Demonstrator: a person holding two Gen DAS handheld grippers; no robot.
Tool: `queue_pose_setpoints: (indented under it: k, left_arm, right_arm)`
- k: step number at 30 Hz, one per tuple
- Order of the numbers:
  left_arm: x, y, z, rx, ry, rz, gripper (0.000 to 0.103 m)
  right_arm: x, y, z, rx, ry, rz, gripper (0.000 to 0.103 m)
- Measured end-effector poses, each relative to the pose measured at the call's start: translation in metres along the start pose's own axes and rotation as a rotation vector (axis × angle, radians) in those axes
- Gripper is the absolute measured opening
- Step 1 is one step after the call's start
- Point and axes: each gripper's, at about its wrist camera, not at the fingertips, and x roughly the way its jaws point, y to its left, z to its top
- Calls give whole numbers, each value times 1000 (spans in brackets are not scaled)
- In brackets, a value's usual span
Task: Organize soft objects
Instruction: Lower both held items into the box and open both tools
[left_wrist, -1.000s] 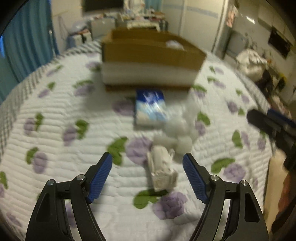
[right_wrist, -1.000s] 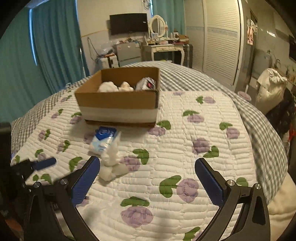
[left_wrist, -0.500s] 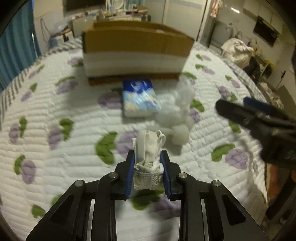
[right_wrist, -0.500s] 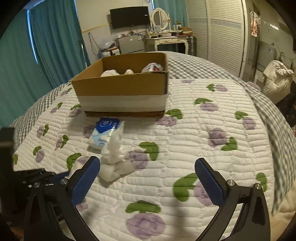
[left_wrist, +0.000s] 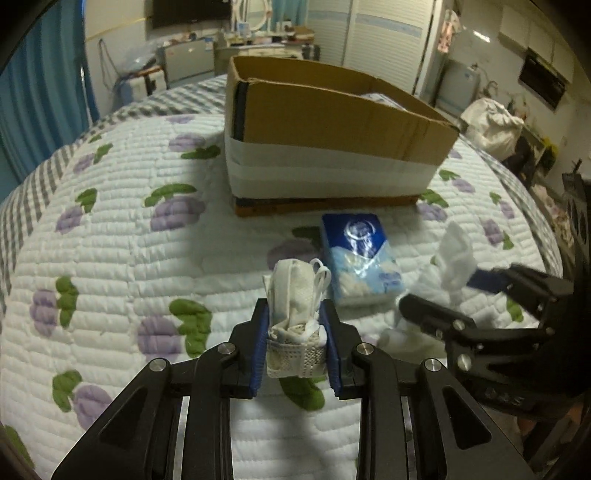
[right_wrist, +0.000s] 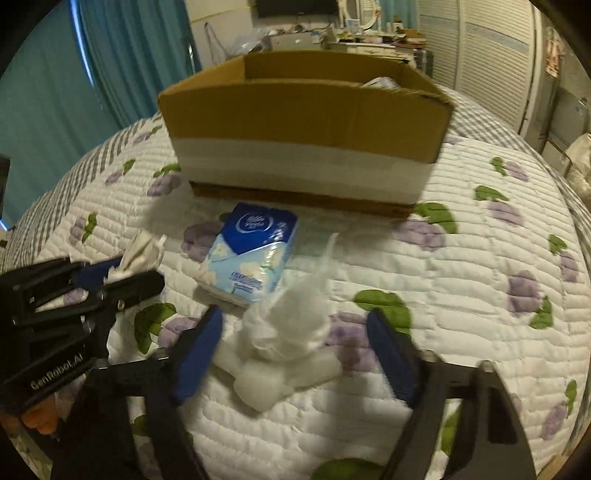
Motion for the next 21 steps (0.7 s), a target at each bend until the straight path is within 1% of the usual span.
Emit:
queue_pose_setpoints:
  k: [1,5,9,11,14,18,21]
  left_arm:
    - [0,0,0,-4,2,-3,26]
    - [-6,-4,1,2,1,8,26]
    - [-27,-13,5,16,-30,15,26]
    - [-43,-20,10,25,-59,12,26]
    - [-66,-24,19,24,-111,28,26]
    - [-89,-31,37,40,-168,57,26]
    - [-105,-33,56,50,-230,57,26]
  right_arm:
    - [0,1,0,-4,-1,1,40]
    - [-16,0,-1,1,-48,5,38]
    - [-43,-1,3,9,-105,15,38]
    - [-61,-1,7,8,-142,18,38]
    - [-90,-2,17,0,-201,23,38]
    - [-126,2,35,-45,-287,7,38]
    - [-151,5,53,-89,-346,-14,38]
